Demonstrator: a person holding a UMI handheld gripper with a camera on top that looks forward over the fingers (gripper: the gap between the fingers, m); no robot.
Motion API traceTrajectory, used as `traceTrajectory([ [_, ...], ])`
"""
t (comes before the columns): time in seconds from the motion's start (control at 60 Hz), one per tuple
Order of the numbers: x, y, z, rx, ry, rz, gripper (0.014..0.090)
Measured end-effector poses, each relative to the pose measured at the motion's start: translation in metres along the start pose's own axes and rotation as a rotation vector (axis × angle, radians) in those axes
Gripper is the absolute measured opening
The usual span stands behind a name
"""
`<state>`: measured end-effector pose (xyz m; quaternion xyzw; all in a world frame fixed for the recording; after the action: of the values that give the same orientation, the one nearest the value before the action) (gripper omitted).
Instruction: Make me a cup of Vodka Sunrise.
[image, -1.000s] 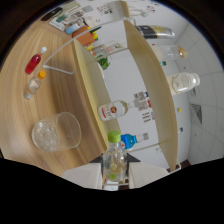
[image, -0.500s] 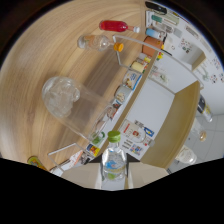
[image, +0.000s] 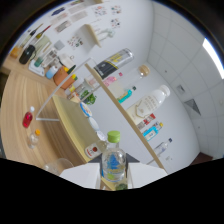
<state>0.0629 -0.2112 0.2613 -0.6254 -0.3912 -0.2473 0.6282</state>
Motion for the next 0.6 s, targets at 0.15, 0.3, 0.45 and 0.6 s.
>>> traceTrajectory([
  [0.15,-0.003,0.026,-0.006,-0.03,-0.004,0.488,0.0353],
  [0.3,-0.035,0.083,0.002,-0.117,-0.016,0.83,0.0354],
  [0.45,-0.071,0.142,0.014,-0.226,-0.018,0.985,0.0353],
  [0.6,-0.107,0.184,0.021,-0.336,-0.046,1.043,0.0353],
])
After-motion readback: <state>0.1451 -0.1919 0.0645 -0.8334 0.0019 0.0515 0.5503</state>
